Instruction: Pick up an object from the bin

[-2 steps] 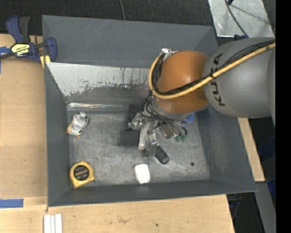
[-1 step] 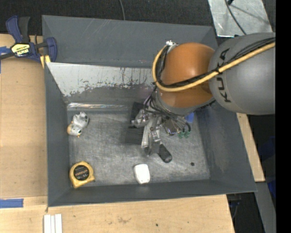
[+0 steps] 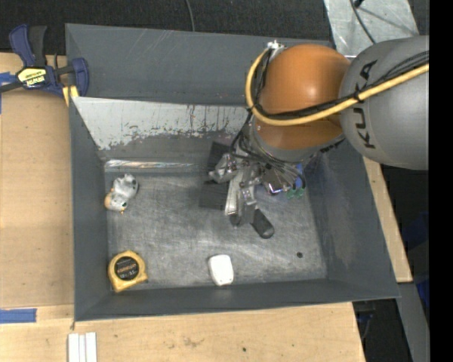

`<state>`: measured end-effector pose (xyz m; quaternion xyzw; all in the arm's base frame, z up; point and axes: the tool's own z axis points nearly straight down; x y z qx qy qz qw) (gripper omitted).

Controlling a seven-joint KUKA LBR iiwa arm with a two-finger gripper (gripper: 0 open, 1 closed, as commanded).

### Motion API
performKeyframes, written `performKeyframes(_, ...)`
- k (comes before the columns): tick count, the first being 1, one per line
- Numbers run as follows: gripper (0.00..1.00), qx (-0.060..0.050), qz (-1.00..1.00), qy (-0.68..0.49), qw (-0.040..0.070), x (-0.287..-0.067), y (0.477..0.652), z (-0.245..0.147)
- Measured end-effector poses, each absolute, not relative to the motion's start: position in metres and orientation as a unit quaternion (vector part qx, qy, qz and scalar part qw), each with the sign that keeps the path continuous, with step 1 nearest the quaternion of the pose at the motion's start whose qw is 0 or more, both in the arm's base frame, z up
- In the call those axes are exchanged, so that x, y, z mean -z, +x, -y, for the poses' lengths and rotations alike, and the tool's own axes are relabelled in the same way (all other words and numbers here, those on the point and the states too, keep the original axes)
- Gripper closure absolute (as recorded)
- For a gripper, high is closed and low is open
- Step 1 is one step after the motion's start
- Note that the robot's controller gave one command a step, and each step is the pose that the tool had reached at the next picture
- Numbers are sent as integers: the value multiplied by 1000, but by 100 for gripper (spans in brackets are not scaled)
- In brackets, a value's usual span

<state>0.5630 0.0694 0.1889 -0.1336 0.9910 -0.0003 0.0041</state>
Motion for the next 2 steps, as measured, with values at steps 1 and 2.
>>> performKeyframes(1, 100, 0, -991, -132, 1, -261, 548, -71)
performKeyframes(2, 100, 0, -991, -132, 1, -261, 548, -71)
